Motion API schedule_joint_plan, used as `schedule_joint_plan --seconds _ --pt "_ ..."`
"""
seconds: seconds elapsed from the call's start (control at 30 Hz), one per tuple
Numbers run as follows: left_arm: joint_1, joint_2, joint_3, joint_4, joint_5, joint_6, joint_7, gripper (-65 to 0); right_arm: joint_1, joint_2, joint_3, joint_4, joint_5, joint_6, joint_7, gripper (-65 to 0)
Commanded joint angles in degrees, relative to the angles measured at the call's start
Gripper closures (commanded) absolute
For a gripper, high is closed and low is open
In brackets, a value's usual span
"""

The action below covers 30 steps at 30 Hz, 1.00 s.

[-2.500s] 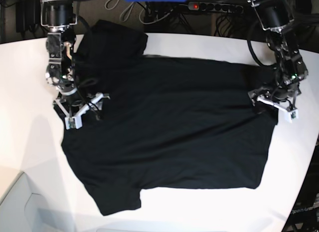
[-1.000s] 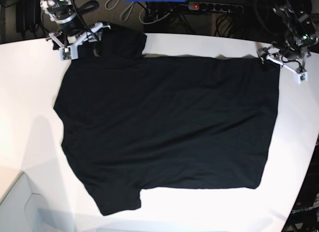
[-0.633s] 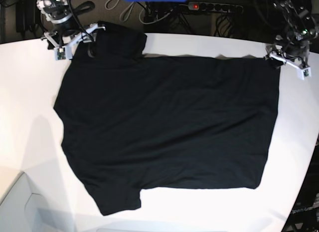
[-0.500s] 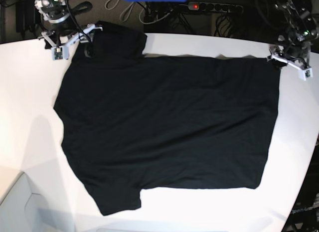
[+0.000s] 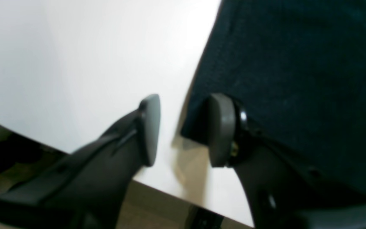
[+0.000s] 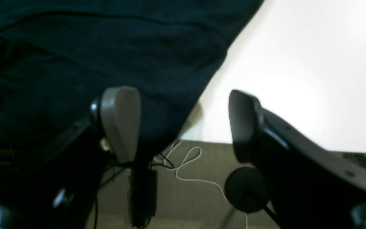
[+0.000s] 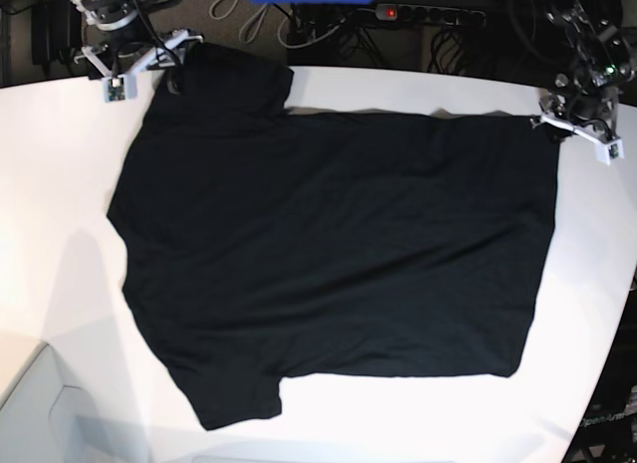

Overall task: Layout the t-shirt on the table in an organized manner, then fold the t-shirt properly
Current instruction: 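Move both grippers to the shirt's collar-side corners and pinch them, then lift the pinched corners with both grippers and fold toward the hem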

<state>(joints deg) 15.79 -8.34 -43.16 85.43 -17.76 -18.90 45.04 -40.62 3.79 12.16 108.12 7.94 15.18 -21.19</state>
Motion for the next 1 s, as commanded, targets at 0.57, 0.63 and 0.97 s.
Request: schedule_joint_plan --seconds 0.57,0.63,0.97 --pt "-1.2 0.8 0.9 -0.5 0.2 -0.2 4.0 -23.8 -1.8 0.0 -0.2 0.6 0.5 0.0 0.8 -42.7" --pt "-1.2 1.1 1.9 -0.5 0.2 -0.2 4.0 -23.8 -2.0 0.0 -0.2 0.5 0.5 0.0 0.8 -42.7" --pt "-1.3 2.8 1.7 -0.5 0.2 -0.2 3.5 -9.3 -0.5 0.2 0.0 -5.7 0.5 0.0 1.3 -42.7"
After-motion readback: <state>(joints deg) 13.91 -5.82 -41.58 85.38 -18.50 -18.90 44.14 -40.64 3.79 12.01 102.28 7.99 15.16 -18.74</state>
